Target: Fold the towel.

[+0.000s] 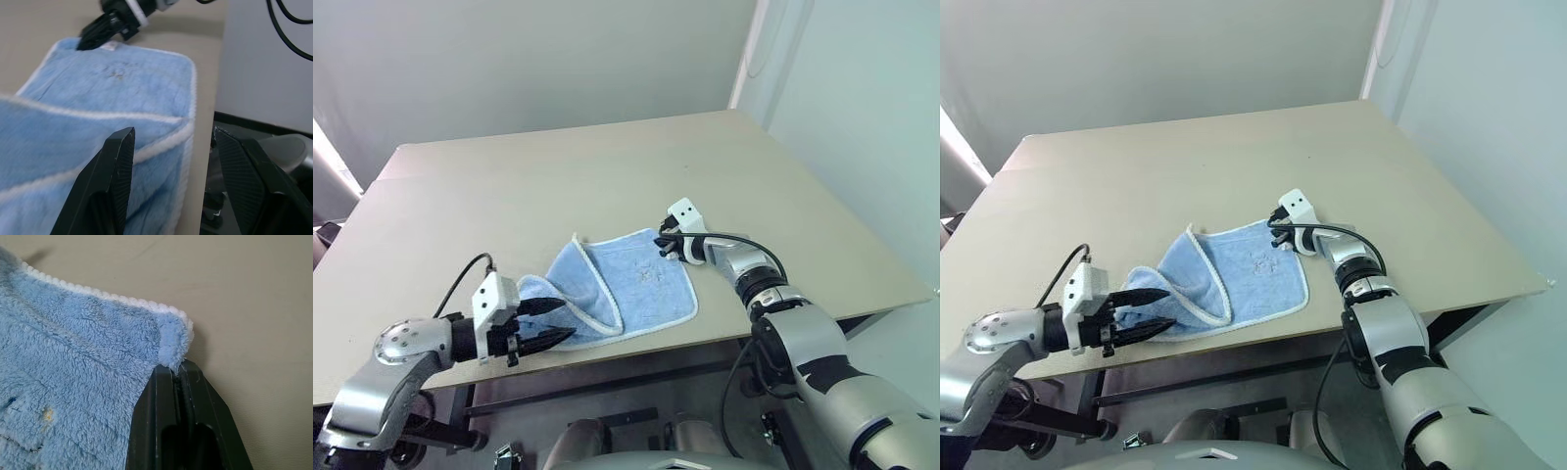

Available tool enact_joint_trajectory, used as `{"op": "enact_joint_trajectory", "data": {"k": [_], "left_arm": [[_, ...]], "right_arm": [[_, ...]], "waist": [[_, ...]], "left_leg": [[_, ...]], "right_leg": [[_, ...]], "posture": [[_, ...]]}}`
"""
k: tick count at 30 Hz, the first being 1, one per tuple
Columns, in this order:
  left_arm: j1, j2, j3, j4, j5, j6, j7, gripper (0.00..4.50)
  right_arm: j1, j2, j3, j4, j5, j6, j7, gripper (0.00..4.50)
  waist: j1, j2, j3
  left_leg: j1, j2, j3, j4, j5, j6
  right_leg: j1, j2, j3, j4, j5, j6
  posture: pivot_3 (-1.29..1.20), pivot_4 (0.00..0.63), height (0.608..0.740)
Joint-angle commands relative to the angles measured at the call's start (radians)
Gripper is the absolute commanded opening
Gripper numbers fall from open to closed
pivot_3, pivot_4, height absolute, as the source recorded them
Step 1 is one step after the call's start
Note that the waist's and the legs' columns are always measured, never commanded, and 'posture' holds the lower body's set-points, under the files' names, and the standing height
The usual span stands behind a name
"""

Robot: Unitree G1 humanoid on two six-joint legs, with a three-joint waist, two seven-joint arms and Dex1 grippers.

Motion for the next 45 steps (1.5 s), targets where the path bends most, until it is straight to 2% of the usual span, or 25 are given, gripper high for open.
{"op": "enact_joint_trajectory", "data": {"k": [1,8,23,24,26,31,38,43,45], "left_arm": [[-0.070,-0.014,-0.100,0.033,0.071,-0.056,-0.035,2.74],[-0.191,-0.068,-0.245,0.177,0.190,-0.154,-0.076,2.74],[-0.246,-0.136,-0.313,0.291,0.278,-0.211,-0.080,2.74],[-0.246,-0.136,-0.315,0.295,0.281,-0.214,-0.081,2.35],[-0.249,-0.141,-0.314,0.303,0.287,-0.224,-0.074,1.84],[-0.264,-0.166,-0.307,0.347,0.318,-0.259,-0.031,0.02],[-0.273,-0.172,-0.281,0.353,0.283,-0.244,-0.032,0.02],[-0.305,-0.177,-0.128,0.297,0.127,-0.109,0.019,0.02],[-0.331,-0.166,-0.013,0.286,0.031,-0.030,0.060,0.02]], "right_arm": [[-0.006,-0.016,-0.010,-0.021,-0.004,0.011,-0.016,0.02],[0.009,-0.014,-0.015,-0.047,0.004,0.026,-0.023,0.02],[0.033,-0.012,-0.012,-0.091,0.008,0.040,-0.036,0.02],[0.034,-0.010,-0.011,-0.094,0.009,0.041,-0.035,0.00],[0.035,-0.007,-0.011,-0.100,0.009,0.044,-0.036,0.00],[0.038,-0.001,-0.008,-0.105,0.008,0.040,-0.040,0.00],[0.036,0.001,-0.013,-0.096,0.011,0.037,-0.051,0.00],[0.029,-0.002,-0.042,-0.109,0.039,0.014,-0.053,0.00],[0.010,-0.007,-0.084,-0.113,0.075,0.012,-0.059,0.00]], "waist": [[0.000,0.000,0.000],[0.001,0.000,0.000],[0.002,0.000,0.000],[0.002,0.000,0.000],[0.002,0.000,0.000],[0.001,0.000,0.000],[0.001,0.000,0.000],[-0.001,0.000,0.000],[-0.002,0.000,0.000]], "left_leg": [[0.000,0.000,0.000,0.000,0.000,0.000],[0.000,0.000,0.000,0.000,0.000,0.000],[-0.001,0.000,0.000,0.001,0.000,0.001],[-0.001,0.000,0.000,0.001,0.000,0.001],[-0.001,0.000,0.000,0.001,0.000,0.001],[-0.001,0.000,0.000,0.001,0.000,0.001],[-0.001,0.000,0.000,0.002,0.000,0.000],[-0.001,0.000,0.000,0.004,0.000,0.001],[-0.001,0.000,-0.001,0.005,0.000,0.000]], "right_leg": [[0.000,0.000,0.000,0.000,0.000,0.000],[0.001,0.001,0.000,0.001,0.000,0.000],[0.001,0.001,0.000,0.002,0.000,0.001],[0.001,0.001,0.001,0.002,0.000,0.001],[0.001,0.001,0.001,0.002,0.000,0.001],[0.001,0.001,0.001,0.003,0.000,0.001],[0.001,0.001,0.001,0.006,0.000,0.001],[0.000,0.001,0.001,0.009,-0.001,0.001],[0.000,0.000,0.001,0.010,-0.001,0.001]], "posture": [[0.00,0.000,0.740],[0.00,0.000,0.740],[0.00,0.000,0.740],[0.00,0.000,0.740],[0.00,0.000,0.740],[0.00,0.000,0.740],[0.00,0.000,0.740],[0.00,0.000,0.740],[0.00,0.000,0.740]]}}
